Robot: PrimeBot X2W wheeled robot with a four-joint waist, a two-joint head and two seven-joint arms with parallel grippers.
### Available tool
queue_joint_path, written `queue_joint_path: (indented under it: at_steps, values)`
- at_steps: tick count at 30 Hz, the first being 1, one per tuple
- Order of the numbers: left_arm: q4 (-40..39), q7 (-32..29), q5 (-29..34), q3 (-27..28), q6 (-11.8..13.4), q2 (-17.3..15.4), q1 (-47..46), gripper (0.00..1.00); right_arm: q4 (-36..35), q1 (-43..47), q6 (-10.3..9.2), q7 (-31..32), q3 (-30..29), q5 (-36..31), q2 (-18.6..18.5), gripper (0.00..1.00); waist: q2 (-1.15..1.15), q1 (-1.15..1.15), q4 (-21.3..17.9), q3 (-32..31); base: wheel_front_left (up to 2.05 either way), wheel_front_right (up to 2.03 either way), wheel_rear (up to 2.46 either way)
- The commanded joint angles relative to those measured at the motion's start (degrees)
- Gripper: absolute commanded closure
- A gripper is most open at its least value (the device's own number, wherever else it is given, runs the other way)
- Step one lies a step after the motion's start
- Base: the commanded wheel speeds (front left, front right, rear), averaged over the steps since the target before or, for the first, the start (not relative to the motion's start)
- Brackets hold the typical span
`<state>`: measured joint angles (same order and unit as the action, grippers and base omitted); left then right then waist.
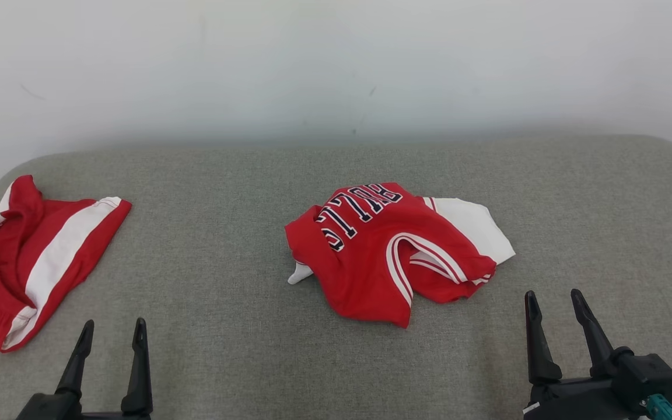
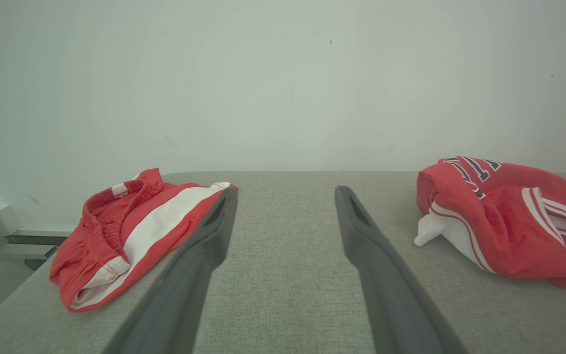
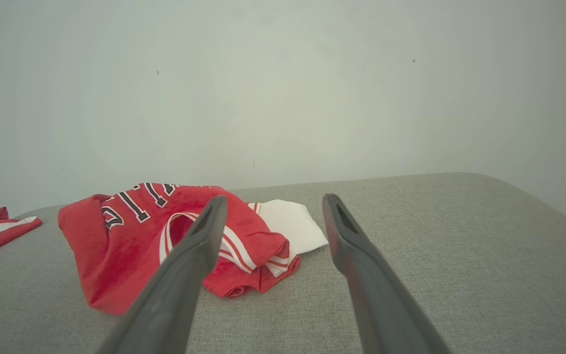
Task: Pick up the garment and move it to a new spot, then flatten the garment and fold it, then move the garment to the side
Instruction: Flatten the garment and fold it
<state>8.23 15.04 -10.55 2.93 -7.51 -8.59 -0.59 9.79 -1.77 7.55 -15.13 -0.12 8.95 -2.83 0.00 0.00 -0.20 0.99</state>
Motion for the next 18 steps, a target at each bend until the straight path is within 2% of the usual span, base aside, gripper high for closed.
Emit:
queue_joint_path:
  at_steps: [1,11,18]
  values:
    - [-0.11,0.20,0.38,0.09,0.05,0.21,0.30,0.00,0.02,0.19,-0.12,-0.03,0.03,-0.55,-0.10,0.00,0.00,0.00,-0.08,0.06,0.00,0.00,0.00]
    - [0.15,0.21,0.32,-0.60,0.05,0.38,-0.80,0.00,0.10,0.06,-0.12,-0.03,-0.07,-0.73,-0.10,0.00,0.00,0.00,-0.06,0.39,0.00,0.00,0.00]
    - [0.00,0.20,-0.03,-1.17,0.05,0.16,-1.53,0.00,2.27,-4.09,-0.12,-0.03,4.42,-2.71,-0.10,0.00,0.00,0.00,1.37,1.67,0.00,0.00,0.00]
